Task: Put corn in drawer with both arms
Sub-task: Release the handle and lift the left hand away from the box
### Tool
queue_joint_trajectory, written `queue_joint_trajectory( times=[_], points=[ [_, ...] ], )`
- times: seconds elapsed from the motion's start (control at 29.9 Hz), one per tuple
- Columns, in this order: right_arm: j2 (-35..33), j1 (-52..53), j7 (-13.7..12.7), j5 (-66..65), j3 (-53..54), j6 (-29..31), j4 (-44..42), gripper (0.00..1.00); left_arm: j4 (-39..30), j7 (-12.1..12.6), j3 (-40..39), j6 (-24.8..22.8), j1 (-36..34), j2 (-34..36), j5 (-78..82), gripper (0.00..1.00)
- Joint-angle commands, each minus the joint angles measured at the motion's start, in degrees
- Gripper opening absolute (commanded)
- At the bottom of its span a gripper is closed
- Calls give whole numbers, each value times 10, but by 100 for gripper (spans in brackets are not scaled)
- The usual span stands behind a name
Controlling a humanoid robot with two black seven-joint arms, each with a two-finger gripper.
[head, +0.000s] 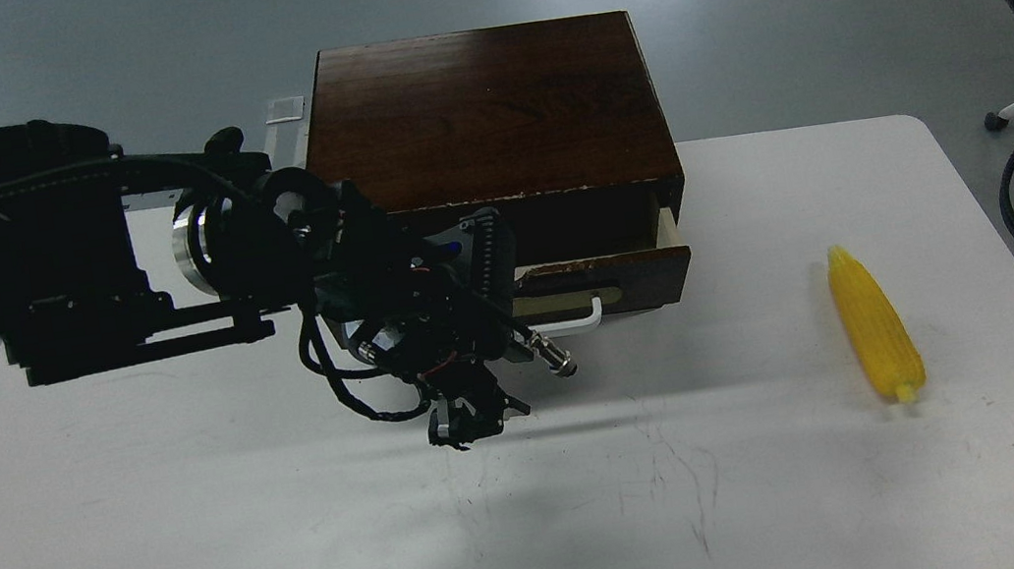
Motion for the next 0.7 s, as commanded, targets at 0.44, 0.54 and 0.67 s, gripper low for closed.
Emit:
queue_joint_trajectory(
  times=[0.44,0.54,0.67],
  points=[
    [-49,23,0,-86,-16,0,16,100,45,0,-148,0,11,103,-462,98],
    [-74,43,3,-189,-58,0,64,100,98,0,-192,0,49,126,-594,98],
    [-119,68,3,-315,-97,0,102,100,191,0,-271,0,129,125,-717,98]
  ],
)
